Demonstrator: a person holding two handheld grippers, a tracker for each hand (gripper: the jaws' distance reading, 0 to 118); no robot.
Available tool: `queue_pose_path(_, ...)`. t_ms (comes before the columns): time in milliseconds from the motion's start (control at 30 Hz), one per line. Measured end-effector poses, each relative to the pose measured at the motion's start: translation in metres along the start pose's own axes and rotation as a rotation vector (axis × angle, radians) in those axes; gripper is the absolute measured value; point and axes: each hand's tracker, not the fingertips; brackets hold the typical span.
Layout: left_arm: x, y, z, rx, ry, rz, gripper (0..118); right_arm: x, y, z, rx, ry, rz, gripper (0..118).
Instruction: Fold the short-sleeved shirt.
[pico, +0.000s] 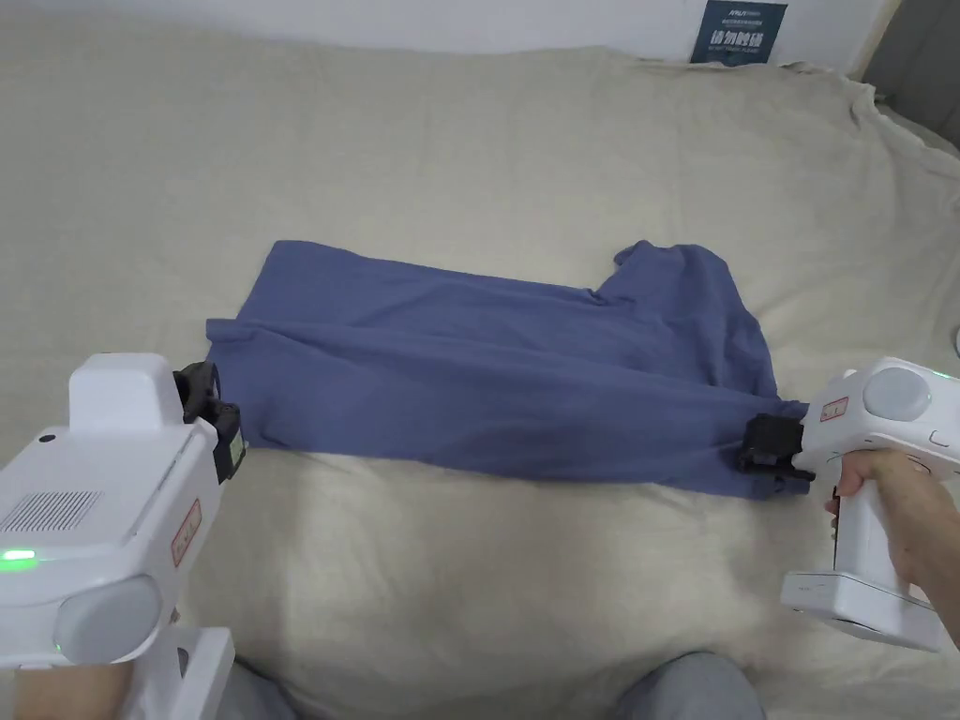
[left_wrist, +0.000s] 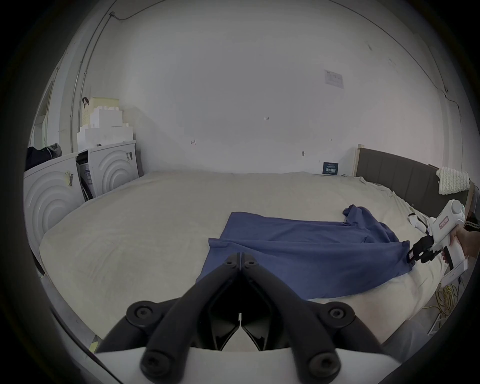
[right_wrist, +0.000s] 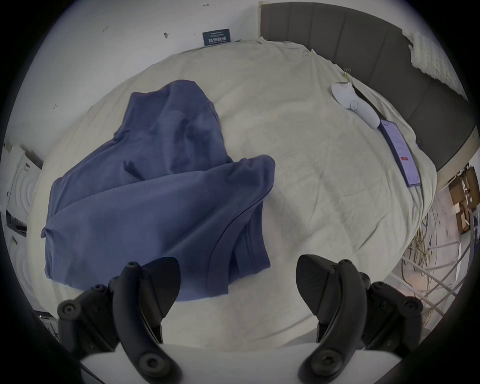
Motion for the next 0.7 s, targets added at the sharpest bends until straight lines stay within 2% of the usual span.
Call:
queue_pose_path(67, 0.002, -0.002, -0.007, -0.019, 0.003, -0.002, 0, 0.0, -0.002, -0.004, -0.002, 0.005, -0.025, 61)
queue_pose_path(100, 0.002, -0.002, -0.012, -0.027, 0.007, -0.004, 0, 0.001, -0.003, -0.005, -0.003, 0.019, -0.028, 43)
queue_pose_path(167, 0.002, -0.003, -0.019, -0.045, 0.007, 0.007, 0, -0.002, -0.005, -0.009, -0.004, 0.037, -0.022, 30)
queue_pose_path(200, 0.002, -0.003, -0.022, -0.053, 0.003, 0.017, 0, -0.004, -0.005, -0.009, -0.001, 0.045, -0.003, 16)
queue_pose_path(267, 0.001, -0.002, -0.029, -0.071, 0.009, 0.025, 0, -0.005, -0.005, -0.009, 0.003, 0.069, 0.005, 9)
queue_pose_path(367, -0.003, 0.002, -0.043, -0.134, 0.003, 0.055, 2, -0.009, -0.001, -0.01, -0.011, 0.049, 0.017, 8)
queue_pose_path(400, -0.006, 0.006, -0.051, -0.161, -0.011, 0.084, 18, -0.009, 0.0, -0.009, -0.014, 0.048, 0.021, 8)
queue_pose_path(433, -0.01, 0.01, -0.058, -0.185, -0.03, 0.117, 42, -0.009, 0.002, -0.009, -0.017, 0.05, 0.024, 8)
queue_pose_path(500, -0.021, 0.023, -0.082, -0.299, -0.024, 0.166, 100, -0.009, 0.003, -0.007, -0.013, 0.054, 0.031, 8)
queue_pose_path(533, -0.027, 0.029, -0.095, -0.347, -0.027, 0.202, 107, -0.009, 0.004, -0.007, -0.012, 0.055, 0.037, 8)
queue_pose_path(567, -0.032, 0.034, -0.108, -0.389, -0.033, 0.219, 107, -0.009, 0.003, -0.006, -0.009, 0.055, 0.043, 8)
queue_pose_path(600, -0.038, 0.038, -0.122, -0.412, -0.055, 0.224, 118, -0.009, 0.004, -0.006, -0.007, 0.055, 0.046, 8)
queue_pose_path(700, -0.048, 0.052, -0.159, -0.586, -0.063, 0.189, 118, -0.009, 0.003, -0.006, -0.004, 0.057, 0.054, 8)
